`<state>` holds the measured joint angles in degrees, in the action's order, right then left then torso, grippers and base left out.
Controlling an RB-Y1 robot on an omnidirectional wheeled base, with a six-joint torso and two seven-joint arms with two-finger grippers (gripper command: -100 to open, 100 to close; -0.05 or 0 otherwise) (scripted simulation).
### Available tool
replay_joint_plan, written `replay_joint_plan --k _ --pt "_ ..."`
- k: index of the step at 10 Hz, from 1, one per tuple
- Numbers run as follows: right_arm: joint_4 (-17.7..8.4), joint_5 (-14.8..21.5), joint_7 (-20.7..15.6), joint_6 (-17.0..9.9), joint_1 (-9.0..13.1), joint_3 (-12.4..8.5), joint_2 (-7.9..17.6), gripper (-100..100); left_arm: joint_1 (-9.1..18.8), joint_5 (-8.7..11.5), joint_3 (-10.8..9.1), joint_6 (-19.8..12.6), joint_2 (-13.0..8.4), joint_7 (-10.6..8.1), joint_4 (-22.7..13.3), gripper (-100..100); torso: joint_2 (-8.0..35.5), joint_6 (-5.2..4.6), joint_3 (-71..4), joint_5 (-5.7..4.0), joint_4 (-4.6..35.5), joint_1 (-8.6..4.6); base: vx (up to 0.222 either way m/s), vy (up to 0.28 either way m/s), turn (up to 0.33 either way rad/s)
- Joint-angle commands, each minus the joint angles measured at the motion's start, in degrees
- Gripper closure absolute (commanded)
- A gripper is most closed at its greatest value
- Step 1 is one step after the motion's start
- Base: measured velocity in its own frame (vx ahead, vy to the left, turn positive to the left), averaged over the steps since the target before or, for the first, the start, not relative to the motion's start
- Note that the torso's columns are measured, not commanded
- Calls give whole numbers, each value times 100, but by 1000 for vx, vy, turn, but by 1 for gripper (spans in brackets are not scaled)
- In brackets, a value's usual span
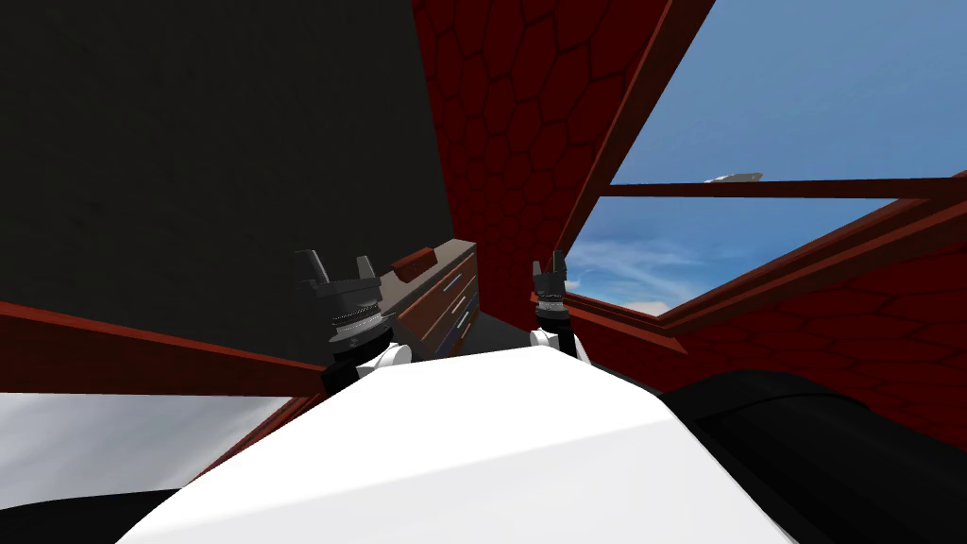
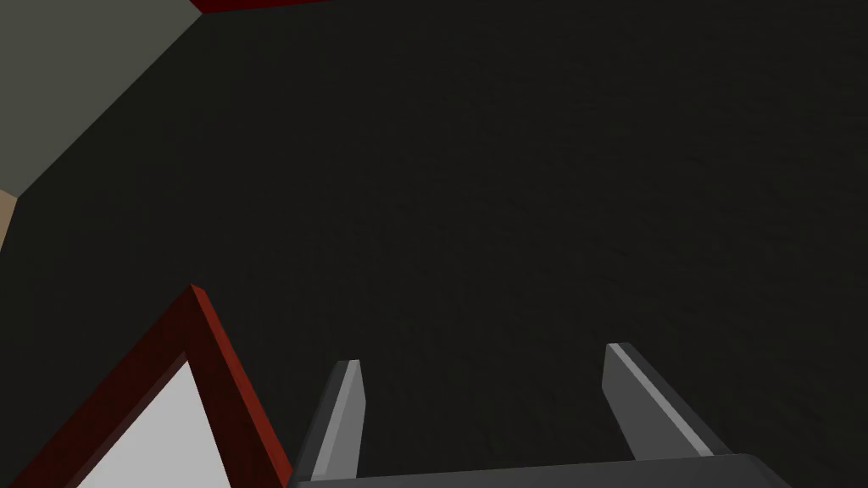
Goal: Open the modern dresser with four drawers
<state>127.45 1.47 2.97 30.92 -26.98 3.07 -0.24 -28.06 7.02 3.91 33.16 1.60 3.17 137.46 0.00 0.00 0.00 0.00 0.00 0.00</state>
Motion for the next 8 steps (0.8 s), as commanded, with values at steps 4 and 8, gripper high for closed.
replay_joint_plan --k 4,8 --pt "1 0 0 0 0 0 0 0 0 0 0 0 0 0 1 0 1422 0 -2850 0 1424 0 0 0 0" --pt "2 0 0 1 0 0 0 0 0 0 0 0 0 0 1 0 3116 0 -6227 0 3114 0 0 0 0"
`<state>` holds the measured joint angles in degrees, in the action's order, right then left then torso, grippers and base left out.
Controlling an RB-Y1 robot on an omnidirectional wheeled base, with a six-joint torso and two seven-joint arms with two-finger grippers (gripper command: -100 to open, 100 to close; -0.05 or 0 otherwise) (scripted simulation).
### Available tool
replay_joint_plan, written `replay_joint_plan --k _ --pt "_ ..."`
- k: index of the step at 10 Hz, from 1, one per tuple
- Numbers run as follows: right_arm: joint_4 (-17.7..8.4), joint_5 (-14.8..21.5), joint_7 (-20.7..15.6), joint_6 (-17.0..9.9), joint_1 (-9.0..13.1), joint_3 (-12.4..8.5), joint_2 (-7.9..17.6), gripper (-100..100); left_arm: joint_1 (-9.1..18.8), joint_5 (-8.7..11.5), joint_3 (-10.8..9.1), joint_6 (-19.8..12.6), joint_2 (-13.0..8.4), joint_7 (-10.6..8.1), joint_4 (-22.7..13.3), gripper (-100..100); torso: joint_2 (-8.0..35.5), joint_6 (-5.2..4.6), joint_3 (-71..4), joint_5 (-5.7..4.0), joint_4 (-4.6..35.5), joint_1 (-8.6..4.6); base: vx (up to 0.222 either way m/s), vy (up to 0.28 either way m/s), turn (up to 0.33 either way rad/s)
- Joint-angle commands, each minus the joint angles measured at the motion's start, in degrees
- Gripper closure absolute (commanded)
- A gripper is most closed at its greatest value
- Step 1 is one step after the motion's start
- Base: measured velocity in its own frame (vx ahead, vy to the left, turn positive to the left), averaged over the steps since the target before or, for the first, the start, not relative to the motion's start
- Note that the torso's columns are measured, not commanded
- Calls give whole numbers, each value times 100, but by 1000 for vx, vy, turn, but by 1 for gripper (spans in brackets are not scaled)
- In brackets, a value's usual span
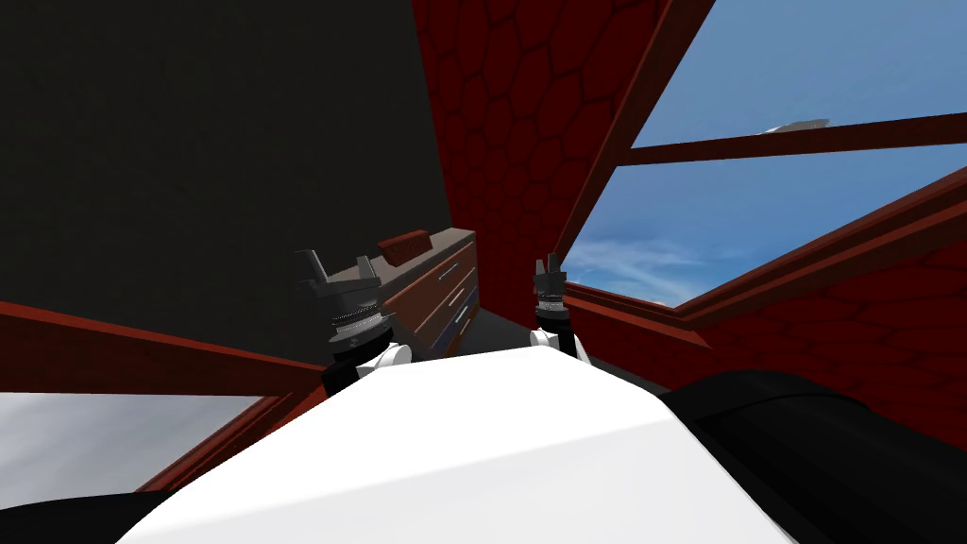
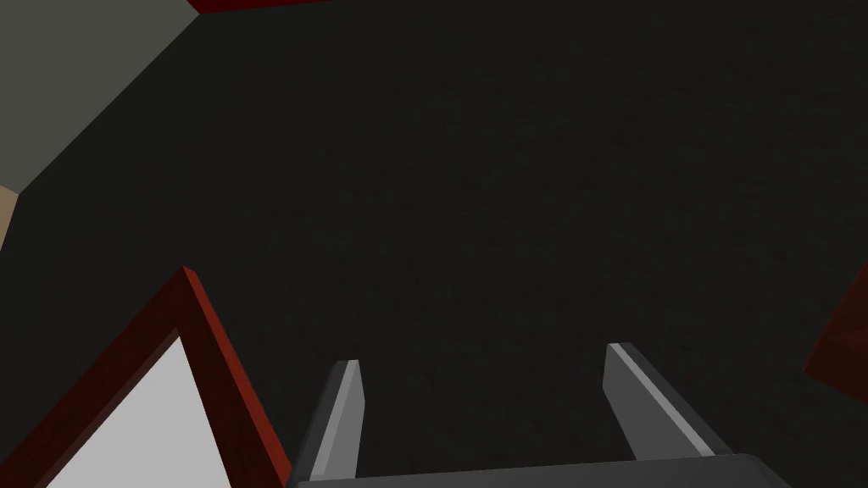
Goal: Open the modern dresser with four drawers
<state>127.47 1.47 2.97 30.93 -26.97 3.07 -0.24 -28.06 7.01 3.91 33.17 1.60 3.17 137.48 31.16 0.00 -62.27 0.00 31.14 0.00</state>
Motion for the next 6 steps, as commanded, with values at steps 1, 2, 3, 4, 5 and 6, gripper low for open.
replay_joint_plan --k 1,2,3,4,5,6 --pt "0 0 0 0 0 0 0 0 0 0 0 0 0 0 0 0 423 0 -846 0 423 0 0 0 0" --pt "0 0 0 0 0 0 0 0 14 -4 4 -33 -229 -1 -30 -100 846 0 -1692 0 846 0 6 0 -7" --pt "-2 0 0 0 -1 0 0 0 28 -8 9 -65 -384 -3 -60 -100 1039 0 -2087 1 1035 2 2 1 -14" --pt "-3 0 0 -1 -1 0 0 0 45 -13 15 -108 -529 -5 -100 -100 1092 0 -2198 1 1091 2 0 2 -14" --pt "-3 0 0 -1 -1 0 0 0 67 -20 22 -158 -655 -7 -147 -100 1106 0 -2224 1 1107 2 2 3 -14" --pt "-3 0 0 -1 -1 0 0 0 91 -27 29 -216 -758 -9 -201 -100 1110 0 -2229 0 1112 1 4 4 -21"
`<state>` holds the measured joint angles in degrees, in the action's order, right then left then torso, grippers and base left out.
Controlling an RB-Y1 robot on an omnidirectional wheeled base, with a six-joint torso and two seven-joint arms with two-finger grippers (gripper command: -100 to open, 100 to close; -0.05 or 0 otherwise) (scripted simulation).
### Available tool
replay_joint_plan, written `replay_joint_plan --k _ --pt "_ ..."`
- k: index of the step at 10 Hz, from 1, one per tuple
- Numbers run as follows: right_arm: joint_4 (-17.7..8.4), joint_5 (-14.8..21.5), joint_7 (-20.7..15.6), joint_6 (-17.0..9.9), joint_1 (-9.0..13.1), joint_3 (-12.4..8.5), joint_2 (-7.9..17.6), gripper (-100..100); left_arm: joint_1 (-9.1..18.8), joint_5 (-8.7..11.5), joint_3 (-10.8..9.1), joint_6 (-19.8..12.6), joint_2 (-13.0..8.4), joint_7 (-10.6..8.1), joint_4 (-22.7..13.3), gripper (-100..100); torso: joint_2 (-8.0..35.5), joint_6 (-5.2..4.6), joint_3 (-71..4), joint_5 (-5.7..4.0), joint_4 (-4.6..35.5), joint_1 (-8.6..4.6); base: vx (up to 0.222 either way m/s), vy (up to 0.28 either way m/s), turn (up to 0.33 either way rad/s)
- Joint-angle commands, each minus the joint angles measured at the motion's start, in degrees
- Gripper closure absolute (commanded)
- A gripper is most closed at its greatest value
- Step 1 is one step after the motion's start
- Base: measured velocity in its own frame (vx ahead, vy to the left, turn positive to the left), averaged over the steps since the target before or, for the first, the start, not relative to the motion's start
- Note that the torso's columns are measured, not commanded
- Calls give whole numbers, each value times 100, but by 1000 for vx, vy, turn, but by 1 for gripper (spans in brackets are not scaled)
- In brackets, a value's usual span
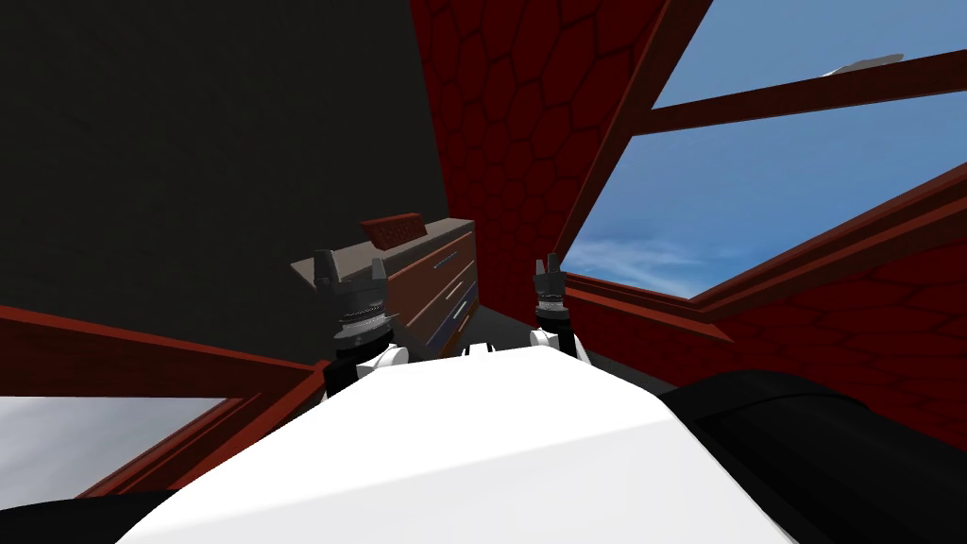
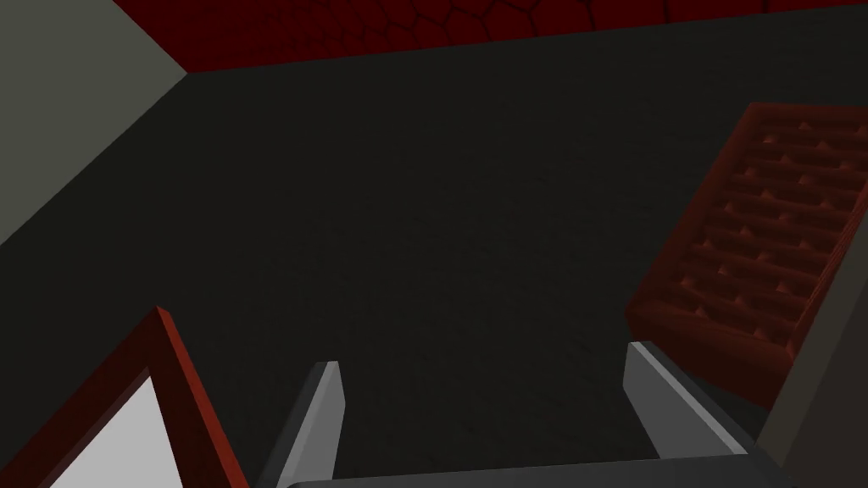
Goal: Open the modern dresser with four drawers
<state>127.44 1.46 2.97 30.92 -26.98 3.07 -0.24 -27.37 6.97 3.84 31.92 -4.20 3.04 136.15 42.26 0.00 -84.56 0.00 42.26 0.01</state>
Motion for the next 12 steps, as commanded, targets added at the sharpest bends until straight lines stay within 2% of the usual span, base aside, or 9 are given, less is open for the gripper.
replay_joint_plan --k 1,3,5,12 --pt "0 0 0 0 0 0 0 0 78 -39 54 -224 -330 -2 -194 -100 2 0 -1 0 2 -1 7 5 -39" --pt "0 0 0 0 0 0 0 0 172 -67 83 -444 -456 -11 -403 -100 1 0 -1 0 2 -1 8 6 -35" --pt "0 0 0 0 0 0 0 0 264 -94 113 -663 -495 -21 -606 -100 1 0 -1 0 2 -1 10 7 -32" --pt "0 0 0 0 0 0 0 0 551 -180 208 -1349 -357 -50 -1223 -100 2 0 -1 -1 2 -2 8 6 -34"
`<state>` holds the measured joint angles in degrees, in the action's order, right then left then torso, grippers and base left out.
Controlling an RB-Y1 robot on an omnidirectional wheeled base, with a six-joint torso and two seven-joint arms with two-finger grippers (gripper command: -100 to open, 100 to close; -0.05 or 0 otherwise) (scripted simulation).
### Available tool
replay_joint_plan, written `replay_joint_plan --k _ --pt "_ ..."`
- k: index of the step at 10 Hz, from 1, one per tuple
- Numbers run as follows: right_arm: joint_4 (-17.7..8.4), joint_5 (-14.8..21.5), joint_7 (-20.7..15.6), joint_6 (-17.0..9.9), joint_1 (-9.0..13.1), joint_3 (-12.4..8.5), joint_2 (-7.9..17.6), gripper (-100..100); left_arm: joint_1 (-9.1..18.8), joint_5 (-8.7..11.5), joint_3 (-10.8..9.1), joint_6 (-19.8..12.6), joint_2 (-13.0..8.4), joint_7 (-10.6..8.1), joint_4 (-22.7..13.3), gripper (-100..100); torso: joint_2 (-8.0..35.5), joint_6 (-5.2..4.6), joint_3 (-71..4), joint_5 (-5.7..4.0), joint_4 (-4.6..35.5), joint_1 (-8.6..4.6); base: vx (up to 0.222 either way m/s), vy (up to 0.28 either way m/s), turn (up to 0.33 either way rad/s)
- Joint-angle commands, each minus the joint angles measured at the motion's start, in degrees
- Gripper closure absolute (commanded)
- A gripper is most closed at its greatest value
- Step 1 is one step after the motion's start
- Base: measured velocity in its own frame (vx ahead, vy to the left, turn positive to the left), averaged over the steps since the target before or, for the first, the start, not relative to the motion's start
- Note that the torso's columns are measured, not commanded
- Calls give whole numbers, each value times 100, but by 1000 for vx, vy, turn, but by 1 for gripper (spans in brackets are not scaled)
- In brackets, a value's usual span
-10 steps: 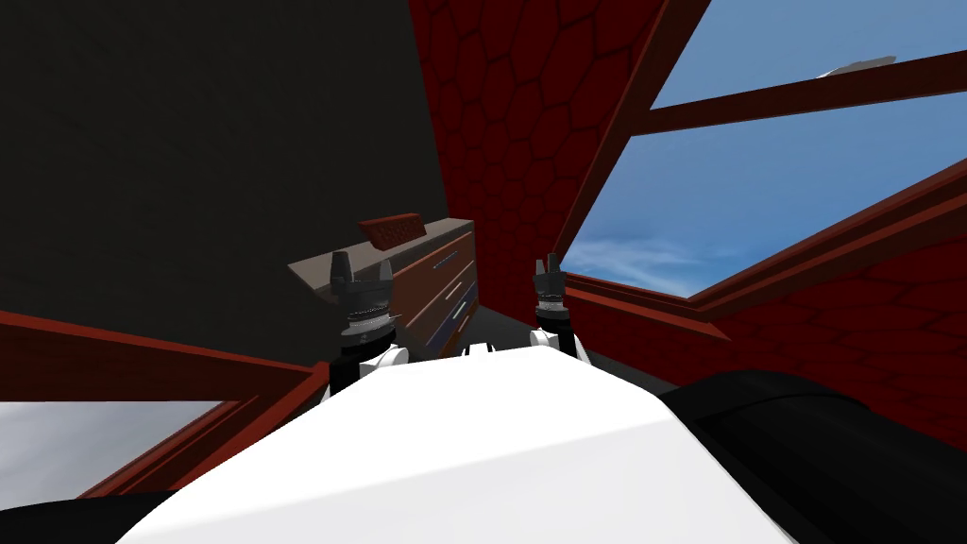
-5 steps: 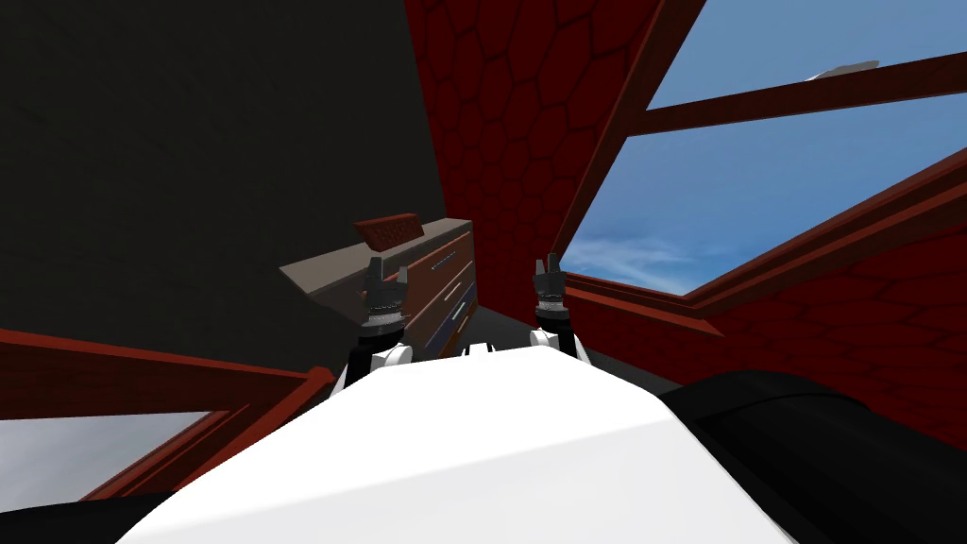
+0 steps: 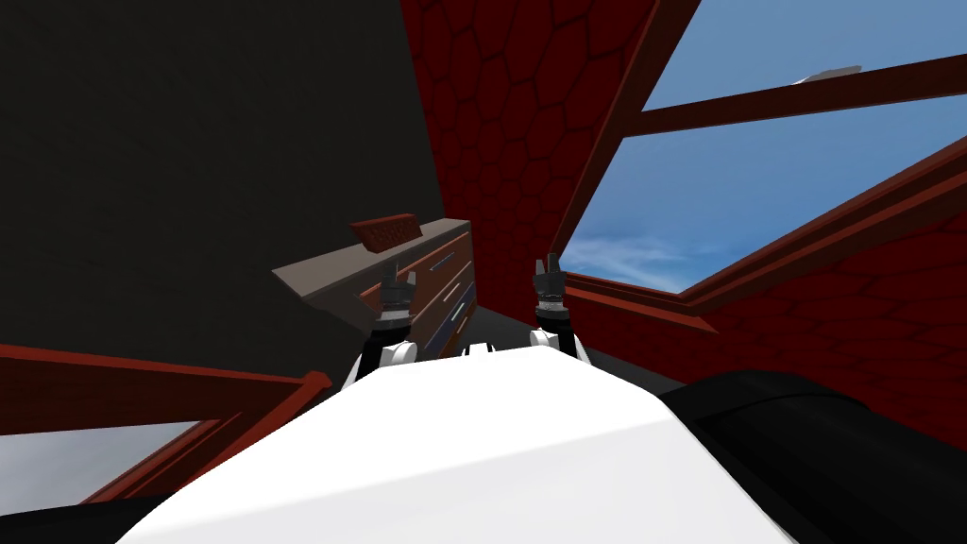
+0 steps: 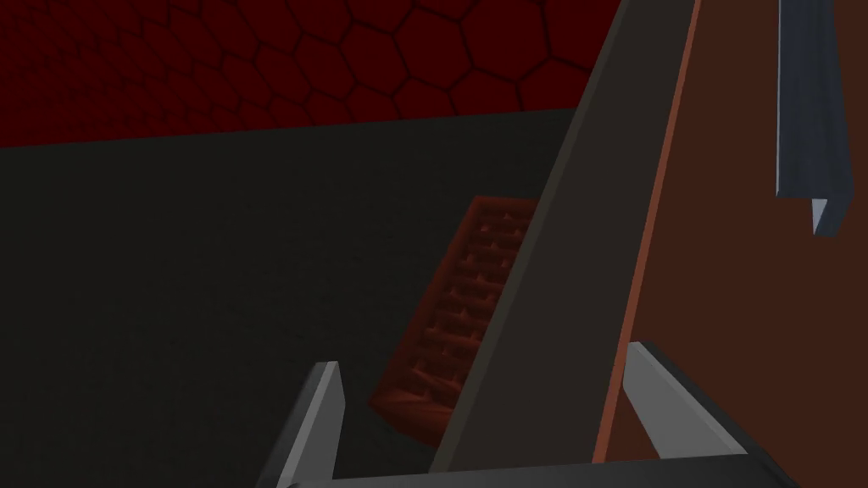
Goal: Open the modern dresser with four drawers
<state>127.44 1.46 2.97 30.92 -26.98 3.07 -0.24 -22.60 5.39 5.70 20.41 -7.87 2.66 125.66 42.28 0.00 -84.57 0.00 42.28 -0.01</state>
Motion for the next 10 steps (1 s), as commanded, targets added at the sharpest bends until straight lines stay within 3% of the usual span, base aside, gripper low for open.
replay_joint_plan --k 1,6,8,10 --pt "0 0 0 0 0 0 0 0 128 -38 41 -326 -9 -18 -293 -100 0 0 0 0 0 1 10 6 -50" --pt "0 0 0 0 0 0 0 0 312 -92 101 -765 -28 -36 -689 -100 1 0 1 0 0 0 7 6 -28" --pt "0 0 0 0 0 0 0 0 408 -121 134 -997 57 -46 -892 -100 -1 0 -1 1 0 2 9 8 -37" --pt "0 0 0 0 0 0 0 0 516 -153 171 -1259 330 -56 -1122 -100 0 0 0 0 0 -1 10 7 -40"
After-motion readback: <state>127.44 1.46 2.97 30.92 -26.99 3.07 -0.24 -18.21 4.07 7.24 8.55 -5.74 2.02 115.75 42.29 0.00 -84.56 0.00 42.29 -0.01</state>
